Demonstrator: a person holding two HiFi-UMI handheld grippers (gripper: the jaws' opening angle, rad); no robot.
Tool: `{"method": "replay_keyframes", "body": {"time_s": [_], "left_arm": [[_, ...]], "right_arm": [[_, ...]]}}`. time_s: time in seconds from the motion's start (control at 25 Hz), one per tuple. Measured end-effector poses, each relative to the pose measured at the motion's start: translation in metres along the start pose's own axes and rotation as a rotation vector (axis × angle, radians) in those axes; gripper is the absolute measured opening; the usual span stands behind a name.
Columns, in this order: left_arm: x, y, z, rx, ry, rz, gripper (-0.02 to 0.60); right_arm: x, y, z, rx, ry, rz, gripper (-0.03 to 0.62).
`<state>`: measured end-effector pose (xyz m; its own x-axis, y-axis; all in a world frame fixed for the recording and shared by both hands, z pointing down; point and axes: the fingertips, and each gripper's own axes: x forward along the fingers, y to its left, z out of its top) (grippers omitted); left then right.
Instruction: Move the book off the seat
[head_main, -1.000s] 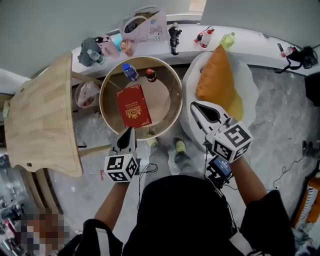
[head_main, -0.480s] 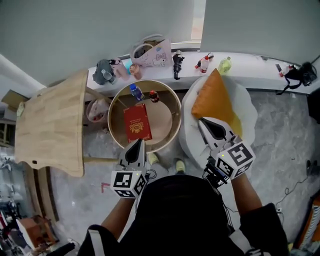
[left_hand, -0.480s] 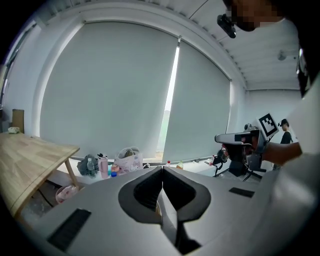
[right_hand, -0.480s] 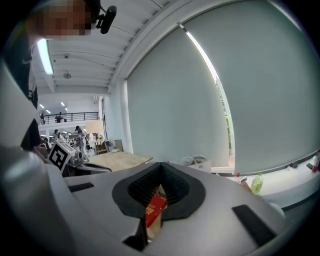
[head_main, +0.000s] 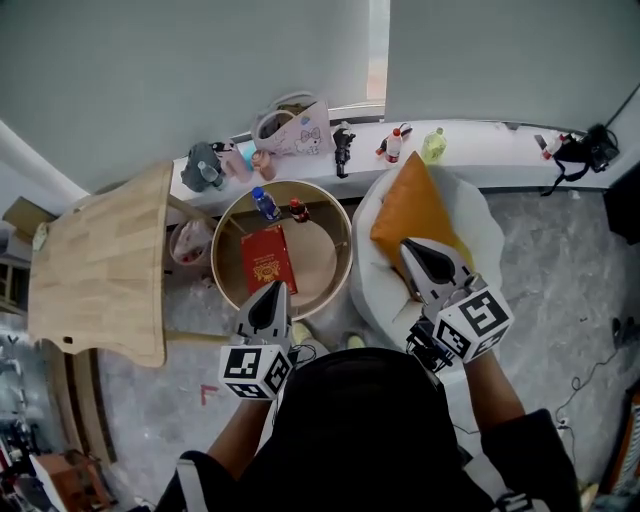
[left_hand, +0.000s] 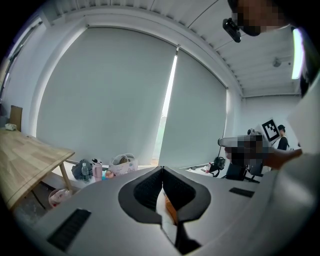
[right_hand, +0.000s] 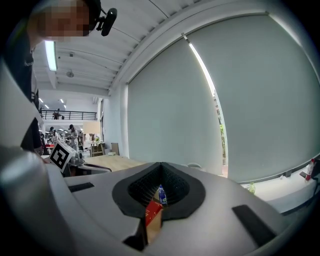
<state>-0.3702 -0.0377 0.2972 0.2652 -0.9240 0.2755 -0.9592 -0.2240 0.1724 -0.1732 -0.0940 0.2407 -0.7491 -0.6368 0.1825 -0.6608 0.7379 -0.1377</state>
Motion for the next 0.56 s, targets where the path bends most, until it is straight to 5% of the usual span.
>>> {"method": "replay_keyframes", "body": {"time_s": [0.56], "left_arm": [[-0.006, -0.013, 0.002, -0.003, -0.009, -0.017, 0.014]], "right_arm": [[-0.001, 0.009, -0.002, -0.019, -0.01, 0.037, 0.006]]}}
